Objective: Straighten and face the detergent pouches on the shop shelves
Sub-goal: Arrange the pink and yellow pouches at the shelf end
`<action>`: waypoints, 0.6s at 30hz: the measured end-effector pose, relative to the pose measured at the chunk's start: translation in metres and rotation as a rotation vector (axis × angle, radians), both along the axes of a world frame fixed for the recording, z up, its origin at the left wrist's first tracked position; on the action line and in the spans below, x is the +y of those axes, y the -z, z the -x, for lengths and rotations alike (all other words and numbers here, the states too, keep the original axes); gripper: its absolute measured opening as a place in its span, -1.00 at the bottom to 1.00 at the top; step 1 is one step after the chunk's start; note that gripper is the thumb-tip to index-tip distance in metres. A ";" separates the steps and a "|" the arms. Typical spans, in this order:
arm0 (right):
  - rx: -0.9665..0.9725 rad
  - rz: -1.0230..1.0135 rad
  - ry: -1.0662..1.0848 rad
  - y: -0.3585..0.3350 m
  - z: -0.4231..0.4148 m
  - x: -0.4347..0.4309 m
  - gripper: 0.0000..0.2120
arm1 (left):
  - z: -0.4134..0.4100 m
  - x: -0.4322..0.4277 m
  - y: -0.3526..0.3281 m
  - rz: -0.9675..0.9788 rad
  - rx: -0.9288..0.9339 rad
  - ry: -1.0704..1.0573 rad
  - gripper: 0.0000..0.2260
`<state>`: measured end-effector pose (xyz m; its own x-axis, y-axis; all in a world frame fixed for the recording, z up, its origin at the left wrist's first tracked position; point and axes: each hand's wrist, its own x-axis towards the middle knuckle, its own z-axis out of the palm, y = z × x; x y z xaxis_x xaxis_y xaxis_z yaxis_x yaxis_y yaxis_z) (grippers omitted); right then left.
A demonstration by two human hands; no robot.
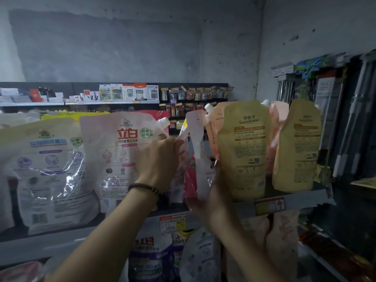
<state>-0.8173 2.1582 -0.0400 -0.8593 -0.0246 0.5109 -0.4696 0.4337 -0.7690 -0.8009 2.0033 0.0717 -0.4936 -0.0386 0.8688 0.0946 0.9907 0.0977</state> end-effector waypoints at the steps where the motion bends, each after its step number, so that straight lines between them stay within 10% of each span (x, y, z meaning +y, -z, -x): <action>1: 0.005 -0.009 0.021 -0.002 -0.001 -0.001 0.26 | 0.001 0.000 0.001 -0.022 0.019 0.030 -0.63; 18: 0.077 0.012 -0.126 -0.002 0.011 0.003 0.09 | 0.004 0.005 -0.006 -0.312 0.384 0.334 -0.66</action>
<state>-0.8280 2.1614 -0.0381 -0.8083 -0.1232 0.5757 -0.5772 0.3586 -0.7337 -0.8045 2.0086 0.0778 -0.1762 -0.2178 0.9600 0.4818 0.8313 0.2771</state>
